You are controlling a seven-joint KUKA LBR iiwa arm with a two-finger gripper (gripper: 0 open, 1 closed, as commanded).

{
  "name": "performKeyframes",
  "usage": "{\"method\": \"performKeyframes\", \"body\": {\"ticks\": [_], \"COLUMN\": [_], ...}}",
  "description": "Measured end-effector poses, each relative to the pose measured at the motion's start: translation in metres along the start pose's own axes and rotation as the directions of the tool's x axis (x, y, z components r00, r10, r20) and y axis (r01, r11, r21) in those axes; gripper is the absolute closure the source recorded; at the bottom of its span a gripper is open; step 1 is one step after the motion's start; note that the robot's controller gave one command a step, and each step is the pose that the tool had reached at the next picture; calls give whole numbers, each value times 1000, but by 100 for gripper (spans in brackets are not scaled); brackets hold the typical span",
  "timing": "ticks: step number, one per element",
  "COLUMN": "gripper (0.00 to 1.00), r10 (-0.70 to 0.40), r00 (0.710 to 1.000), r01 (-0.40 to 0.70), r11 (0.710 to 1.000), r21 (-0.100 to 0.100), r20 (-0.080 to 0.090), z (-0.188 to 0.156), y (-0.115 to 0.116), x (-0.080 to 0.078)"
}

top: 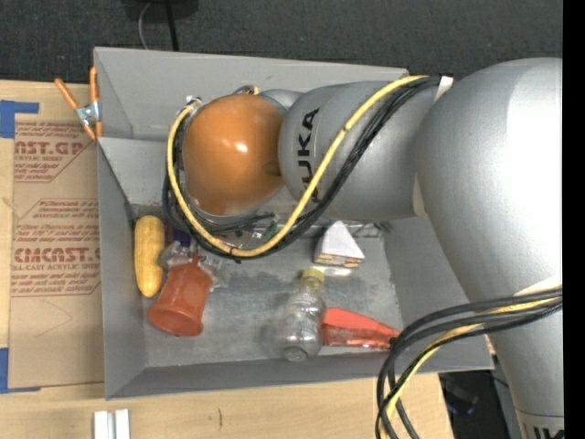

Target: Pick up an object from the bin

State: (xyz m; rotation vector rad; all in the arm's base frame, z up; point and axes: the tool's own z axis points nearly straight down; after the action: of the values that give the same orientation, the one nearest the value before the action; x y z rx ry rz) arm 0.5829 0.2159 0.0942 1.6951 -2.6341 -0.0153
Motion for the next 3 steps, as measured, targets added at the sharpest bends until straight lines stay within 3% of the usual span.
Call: {"method": "performKeyframes", "body": {"ticks": [3], "gripper": [100], "r10": [1], "r00": [1000], "r01": [-1], "r11": [1000], "r21": [8], "r20": [7], "z": [-39], "y": [-2], "x": [-2]}}
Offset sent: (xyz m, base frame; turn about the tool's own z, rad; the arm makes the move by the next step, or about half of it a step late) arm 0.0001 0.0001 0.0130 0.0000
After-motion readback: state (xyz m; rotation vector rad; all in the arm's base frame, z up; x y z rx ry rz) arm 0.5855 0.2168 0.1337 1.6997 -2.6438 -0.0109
